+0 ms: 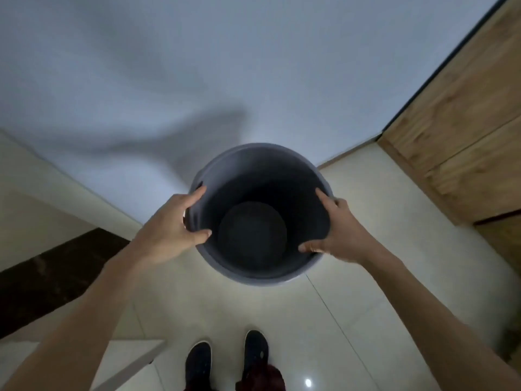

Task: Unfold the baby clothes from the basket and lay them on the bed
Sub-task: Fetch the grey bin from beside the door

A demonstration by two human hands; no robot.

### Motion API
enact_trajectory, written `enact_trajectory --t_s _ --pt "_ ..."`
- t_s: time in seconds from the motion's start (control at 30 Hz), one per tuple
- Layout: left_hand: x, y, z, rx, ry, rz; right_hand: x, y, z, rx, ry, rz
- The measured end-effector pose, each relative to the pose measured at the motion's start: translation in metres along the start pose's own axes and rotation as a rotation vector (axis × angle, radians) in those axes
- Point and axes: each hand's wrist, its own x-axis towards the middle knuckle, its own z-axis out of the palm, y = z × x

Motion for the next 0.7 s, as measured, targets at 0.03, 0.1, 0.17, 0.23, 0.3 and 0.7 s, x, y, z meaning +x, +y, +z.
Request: enact_trajectory --t_s 0.03,0.1,0.17,0.23,0.3,0.7 --pt "-0.006 0.03 -0.015 0.016 0.001 0.026 -0.025 -0.011 -0.026 0.005 0.043 0.005" --pt "-0.015 0.086 -0.041 0.052 -0.009 0.089 -0.071 -0.027 -0.073 0.024 0.131 0.003" --pt "-0.026 0.137 -0.061 0.066 -0.025 0.16 -0.122 -0.039 -0.113 0.042 0.211 0.009" --pt "-0.039 0.183 -0.077 0.037 -0.056 0.241 -0.173 -0.049 -0.142 0.049 0.284 0.026" --pt "-0.054 0.225 -0.087 0.022 -0.119 0.334 -0.224 -0.055 -0.162 0.05 0.358 0.062" --pt "-0.146 0.396 -0.048 0.001 -0.538 0.841 -0.487 -0.06 -0.12 0.174 0.844 0.432"
